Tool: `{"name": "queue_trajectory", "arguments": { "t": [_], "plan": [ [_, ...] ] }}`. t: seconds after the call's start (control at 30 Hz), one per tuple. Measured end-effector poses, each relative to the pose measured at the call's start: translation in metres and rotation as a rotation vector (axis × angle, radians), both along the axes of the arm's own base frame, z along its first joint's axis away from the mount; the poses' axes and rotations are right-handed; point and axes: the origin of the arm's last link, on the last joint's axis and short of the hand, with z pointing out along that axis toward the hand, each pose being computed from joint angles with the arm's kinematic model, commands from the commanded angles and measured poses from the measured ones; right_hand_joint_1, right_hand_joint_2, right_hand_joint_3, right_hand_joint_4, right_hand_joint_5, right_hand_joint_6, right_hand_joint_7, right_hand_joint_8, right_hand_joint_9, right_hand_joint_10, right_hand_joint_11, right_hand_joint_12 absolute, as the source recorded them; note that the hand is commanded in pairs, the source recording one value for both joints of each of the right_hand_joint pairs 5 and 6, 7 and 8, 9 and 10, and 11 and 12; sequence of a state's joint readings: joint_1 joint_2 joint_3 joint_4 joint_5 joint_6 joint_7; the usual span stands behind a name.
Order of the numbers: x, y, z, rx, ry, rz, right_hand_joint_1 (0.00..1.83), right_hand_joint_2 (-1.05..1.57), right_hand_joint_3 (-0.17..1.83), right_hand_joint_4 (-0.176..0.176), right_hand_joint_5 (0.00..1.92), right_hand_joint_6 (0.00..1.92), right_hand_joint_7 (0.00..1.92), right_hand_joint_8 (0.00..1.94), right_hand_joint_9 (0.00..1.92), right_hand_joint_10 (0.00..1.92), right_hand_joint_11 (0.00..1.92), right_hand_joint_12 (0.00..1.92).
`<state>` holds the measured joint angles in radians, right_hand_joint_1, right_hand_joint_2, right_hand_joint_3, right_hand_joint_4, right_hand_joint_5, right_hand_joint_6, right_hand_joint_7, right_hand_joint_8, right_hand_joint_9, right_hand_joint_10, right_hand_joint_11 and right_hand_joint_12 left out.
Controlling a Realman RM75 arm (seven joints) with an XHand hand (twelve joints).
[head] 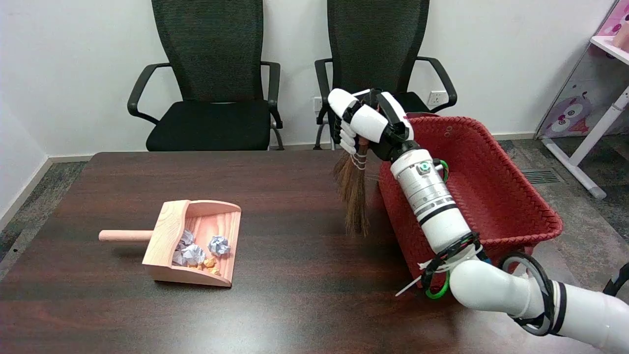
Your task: Place the broom in the basket.
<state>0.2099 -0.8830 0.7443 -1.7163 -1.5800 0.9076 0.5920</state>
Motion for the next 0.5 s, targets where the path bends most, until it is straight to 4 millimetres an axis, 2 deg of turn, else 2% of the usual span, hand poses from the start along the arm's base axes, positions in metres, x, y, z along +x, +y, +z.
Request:
{"name": "queue_trajectory", "arguments": {
  "t": [0.13, 0.5],
  "plan": [
    [0.0, 0.0, -0.001, 0.004, -0.001, -0.002, 1.08, 1.57, 1.83, 0.011, 1.92, 1.92, 1.92, 1.92, 1.92, 1.92, 1.92, 1.92],
    [-0.002, 0.0, -0.01, 0.031, -0.015, -0.014, 1.07, 1.57, 1.83, 0.01, 1.92, 1.92, 1.92, 1.92, 1.92, 1.92, 1.92, 1.92]
  ]
}}
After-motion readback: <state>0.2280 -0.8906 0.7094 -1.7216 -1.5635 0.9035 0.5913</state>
